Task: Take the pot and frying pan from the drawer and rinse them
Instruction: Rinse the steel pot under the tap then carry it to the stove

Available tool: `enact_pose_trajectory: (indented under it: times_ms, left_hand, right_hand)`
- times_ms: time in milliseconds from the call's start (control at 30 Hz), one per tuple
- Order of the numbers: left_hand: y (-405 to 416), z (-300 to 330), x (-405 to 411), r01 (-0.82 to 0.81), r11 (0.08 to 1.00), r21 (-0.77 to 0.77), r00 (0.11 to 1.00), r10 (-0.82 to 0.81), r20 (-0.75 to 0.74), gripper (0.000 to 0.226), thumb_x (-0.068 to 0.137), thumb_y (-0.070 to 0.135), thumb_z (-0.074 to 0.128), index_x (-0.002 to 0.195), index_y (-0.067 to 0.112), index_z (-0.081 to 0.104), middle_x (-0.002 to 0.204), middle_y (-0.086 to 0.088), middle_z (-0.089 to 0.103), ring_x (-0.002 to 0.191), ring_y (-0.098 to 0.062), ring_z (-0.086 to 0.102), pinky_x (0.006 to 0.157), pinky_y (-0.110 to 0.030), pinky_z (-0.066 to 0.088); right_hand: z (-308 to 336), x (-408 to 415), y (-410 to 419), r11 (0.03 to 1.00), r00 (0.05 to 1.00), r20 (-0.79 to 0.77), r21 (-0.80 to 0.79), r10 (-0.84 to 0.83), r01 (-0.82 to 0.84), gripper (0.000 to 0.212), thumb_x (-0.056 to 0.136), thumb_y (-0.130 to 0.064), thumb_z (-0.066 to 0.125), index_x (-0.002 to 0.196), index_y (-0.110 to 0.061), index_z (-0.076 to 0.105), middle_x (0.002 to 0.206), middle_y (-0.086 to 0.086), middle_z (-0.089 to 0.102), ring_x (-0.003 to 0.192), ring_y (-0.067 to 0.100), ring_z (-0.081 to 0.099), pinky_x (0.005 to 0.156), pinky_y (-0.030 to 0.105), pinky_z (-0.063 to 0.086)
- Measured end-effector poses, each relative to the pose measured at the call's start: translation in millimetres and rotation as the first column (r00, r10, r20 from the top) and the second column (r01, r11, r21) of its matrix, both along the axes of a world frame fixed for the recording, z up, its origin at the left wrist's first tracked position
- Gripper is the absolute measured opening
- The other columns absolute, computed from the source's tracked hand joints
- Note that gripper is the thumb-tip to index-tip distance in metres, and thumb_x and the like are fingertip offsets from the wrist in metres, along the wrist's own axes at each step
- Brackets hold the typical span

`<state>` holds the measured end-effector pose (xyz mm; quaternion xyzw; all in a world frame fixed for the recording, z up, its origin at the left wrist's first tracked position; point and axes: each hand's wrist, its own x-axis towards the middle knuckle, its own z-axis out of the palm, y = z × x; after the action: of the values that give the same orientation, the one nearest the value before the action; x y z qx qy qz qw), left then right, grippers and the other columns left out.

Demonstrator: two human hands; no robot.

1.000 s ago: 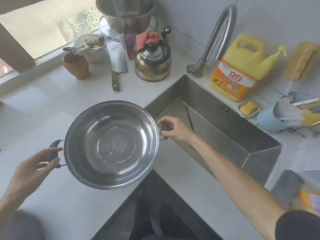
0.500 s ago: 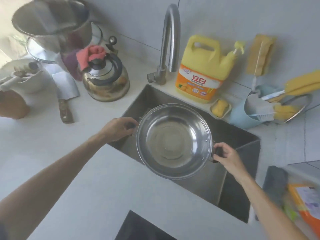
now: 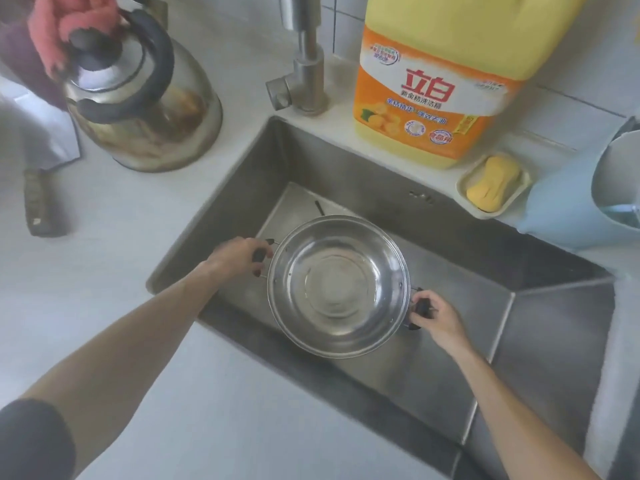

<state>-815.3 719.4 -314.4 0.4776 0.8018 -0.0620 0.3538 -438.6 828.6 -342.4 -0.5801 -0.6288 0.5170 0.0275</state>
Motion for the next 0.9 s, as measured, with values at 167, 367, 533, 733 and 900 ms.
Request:
enact_pose_trajectory:
  times_ms: [167,367,533,733,900]
  left_hand:
    - [12,-3,-7,0.035,0.999,-0.012,0.999,-0.036,-0.022,0.031,0.090,0.025,0.056,0.120,0.033,0.054,0.082,0.011,0.057,0.088,-0.019,0.061,0.069,-0.029,0.039]
    - [50,90,-18,-0.186,0.828,0.528,0.982,0.147,0.114,0.039,0.089,0.043,0.055,0.127,0.035,0.047,0.089,0.012,0.069,0.084,-0.014,0.068,0.081,-0.032,0.052]
    - [100,133,-20,-0.351,0.610,0.710,0.936,0.234,0.262,0.038,0.083,0.050,0.061,0.116,0.034,0.050,0.087,0.006,0.072,0.072,-0.009,0.068,0.075,-0.023,0.050]
    - [128,132,-26,-0.315,0.536,0.783,0.945,0.256,0.205,0.014,0.075,0.032,0.063,0.084,0.026,0.073,0.071,0.006,0.066,0.067,-0.008,0.061,0.075,-0.030,0.054]
    - [116,123,-38,-0.362,0.491,0.793,0.924,0.299,0.237,0.019,0.076,0.028,0.060,0.089,0.026,0.074,0.080,0.001,0.073,0.073,-0.006,0.065,0.081,-0.025,0.052]
  right_hand:
    - [-7,-17,5,0.997,0.997,-0.039,0.030,-0.070,0.072,0.034,0.075,-0.003,0.070,0.075,-0.035,0.059,0.085,0.000,0.067,0.069,0.016,0.057,0.058,0.011,0.042]
    - [-4,-16,5,0.998,0.998,-0.018,-0.023,-0.059,0.059,0.034,0.076,0.001,0.070,0.076,-0.032,0.061,0.083,0.011,0.068,0.062,0.010,0.062,0.061,0.015,0.048]
    - [-3,-16,4,0.996,0.997,-0.001,-0.031,-0.078,0.078,0.031,0.076,0.001,0.070,0.080,-0.029,0.063,0.084,0.009,0.069,0.074,0.025,0.066,0.079,0.040,0.056]
    - [1,-16,8,0.999,0.999,0.017,-0.025,-0.048,0.048,0.034,0.075,0.002,0.071,0.074,-0.030,0.061,0.085,0.011,0.067,0.060,0.010,0.064,0.061,0.016,0.052]
    - [5,-19,9,1.000,0.999,0.028,-0.023,-0.020,0.021,0.034,0.075,0.004,0.070,0.073,-0.028,0.059,0.087,0.010,0.066,0.056,0.003,0.062,0.056,0.007,0.046]
